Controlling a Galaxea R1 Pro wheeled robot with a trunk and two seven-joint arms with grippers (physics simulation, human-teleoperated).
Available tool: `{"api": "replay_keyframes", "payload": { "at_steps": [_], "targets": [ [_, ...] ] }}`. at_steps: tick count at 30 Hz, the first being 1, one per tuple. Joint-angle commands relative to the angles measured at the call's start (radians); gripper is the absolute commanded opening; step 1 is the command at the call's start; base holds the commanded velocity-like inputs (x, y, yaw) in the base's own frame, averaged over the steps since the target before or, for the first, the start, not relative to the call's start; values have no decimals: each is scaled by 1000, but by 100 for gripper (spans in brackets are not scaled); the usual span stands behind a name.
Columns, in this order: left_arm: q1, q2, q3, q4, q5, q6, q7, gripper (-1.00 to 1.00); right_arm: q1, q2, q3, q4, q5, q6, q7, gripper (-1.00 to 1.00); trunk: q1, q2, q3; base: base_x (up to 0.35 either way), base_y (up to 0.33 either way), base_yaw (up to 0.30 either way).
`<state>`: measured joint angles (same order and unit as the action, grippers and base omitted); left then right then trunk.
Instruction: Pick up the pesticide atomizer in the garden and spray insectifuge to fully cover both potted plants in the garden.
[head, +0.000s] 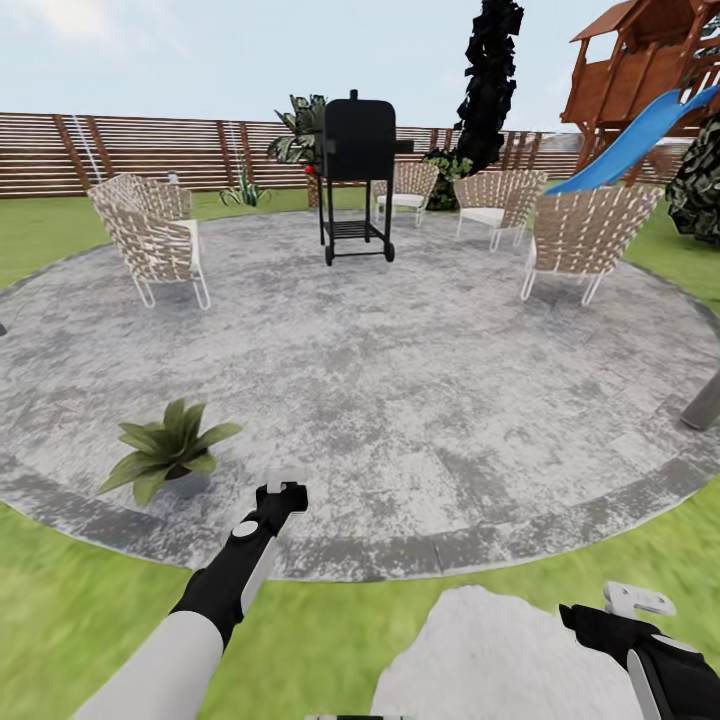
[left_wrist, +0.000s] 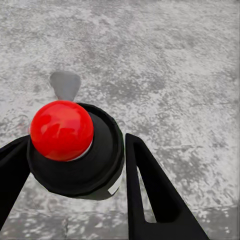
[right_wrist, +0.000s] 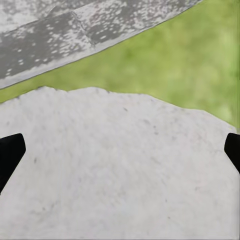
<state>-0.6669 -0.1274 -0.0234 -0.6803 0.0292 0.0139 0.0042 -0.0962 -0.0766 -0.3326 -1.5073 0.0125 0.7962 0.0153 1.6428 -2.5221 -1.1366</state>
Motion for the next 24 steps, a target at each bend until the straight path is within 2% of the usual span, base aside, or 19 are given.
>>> {"api": "replay_keyframes", "payload": {
  "at_steps": [1, 24],
  "targets": [
    [0, 0, -1, -1, 3, 1, 0, -100, 0, 0, 0, -1, 1, 5, 2, 100, 0, 0, -1, 304, -217, 0],
    [0, 0, -1, -1, 3, 2, 0, -100, 0, 0, 0, -1, 1, 5, 2, 100, 0, 0, -1, 304, -218, 0]
  ]
}}
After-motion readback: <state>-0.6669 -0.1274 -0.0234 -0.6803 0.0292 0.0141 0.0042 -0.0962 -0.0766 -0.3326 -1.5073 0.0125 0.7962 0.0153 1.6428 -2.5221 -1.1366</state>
